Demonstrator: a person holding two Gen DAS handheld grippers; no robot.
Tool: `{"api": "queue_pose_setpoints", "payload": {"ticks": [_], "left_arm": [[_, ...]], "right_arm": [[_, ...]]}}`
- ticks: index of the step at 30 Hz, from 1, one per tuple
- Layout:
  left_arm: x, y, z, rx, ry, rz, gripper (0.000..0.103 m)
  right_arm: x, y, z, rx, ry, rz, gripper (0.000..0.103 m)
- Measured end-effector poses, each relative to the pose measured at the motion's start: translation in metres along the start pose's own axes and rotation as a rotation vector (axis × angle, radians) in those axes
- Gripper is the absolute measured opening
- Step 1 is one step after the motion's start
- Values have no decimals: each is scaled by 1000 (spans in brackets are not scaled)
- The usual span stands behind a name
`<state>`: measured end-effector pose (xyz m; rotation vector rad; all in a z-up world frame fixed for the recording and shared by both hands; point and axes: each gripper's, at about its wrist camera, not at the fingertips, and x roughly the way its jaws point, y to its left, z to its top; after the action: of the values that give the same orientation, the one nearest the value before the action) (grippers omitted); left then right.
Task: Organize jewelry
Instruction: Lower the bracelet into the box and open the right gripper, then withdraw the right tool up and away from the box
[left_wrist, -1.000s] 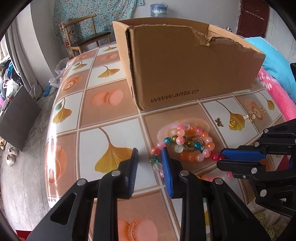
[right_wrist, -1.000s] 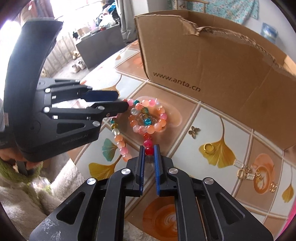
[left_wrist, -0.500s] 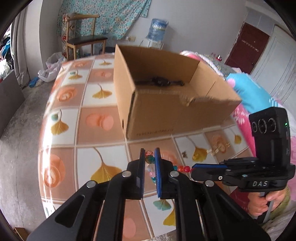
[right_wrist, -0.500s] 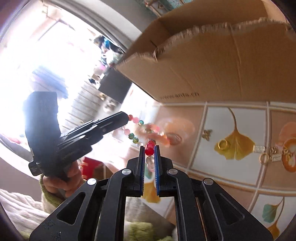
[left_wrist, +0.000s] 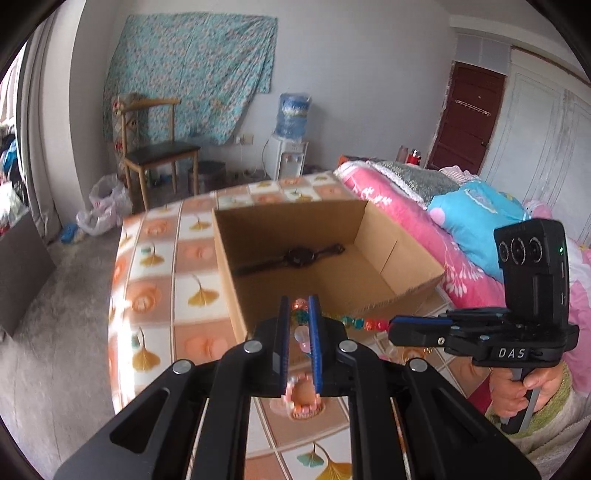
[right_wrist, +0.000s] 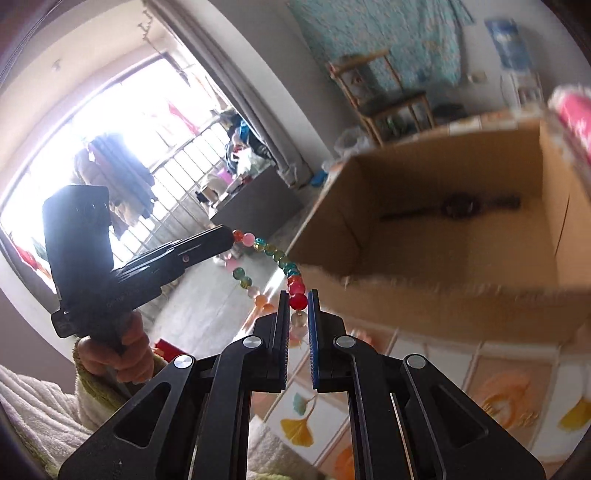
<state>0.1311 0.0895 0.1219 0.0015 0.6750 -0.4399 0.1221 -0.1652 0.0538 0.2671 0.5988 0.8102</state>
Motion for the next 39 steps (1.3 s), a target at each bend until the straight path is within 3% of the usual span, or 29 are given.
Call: {"api": "queue_pose_setpoints", "payload": {"ticks": [4, 7, 12, 18, 25, 28, 33, 35, 39], "left_arm": [[12, -7, 30, 71, -32, 36, 9], [41, -7, 45, 113, -6, 76, 9], [103, -4, 56, 179, 99, 138, 9], [160, 6, 54, 231, 232, 189, 10], [185, 15, 52, 235, 313, 212, 12], [182, 17, 51, 215, 312, 209, 22], [149, 20, 54, 182, 232, 212, 24], [127, 24, 53, 143, 182, 212, 35], [87, 39, 43, 32, 95, 213, 68]], "right_arm": [[-1, -8, 29, -77, -32, -65, 7], [8, -21, 54, -119, -14, -121, 7], [68, -55, 80, -140, 144, -185, 7], [120, -86, 94, -105, 324, -203, 7], [144, -104, 107, -17, 408, -194, 13], [135, -106, 109, -6, 370, -193, 18], [86, -95, 111, -16, 237, -194, 26], [53, -89, 110, -29, 149, -216, 44], [-22, -94, 100, 0, -41, -296, 59]]}}
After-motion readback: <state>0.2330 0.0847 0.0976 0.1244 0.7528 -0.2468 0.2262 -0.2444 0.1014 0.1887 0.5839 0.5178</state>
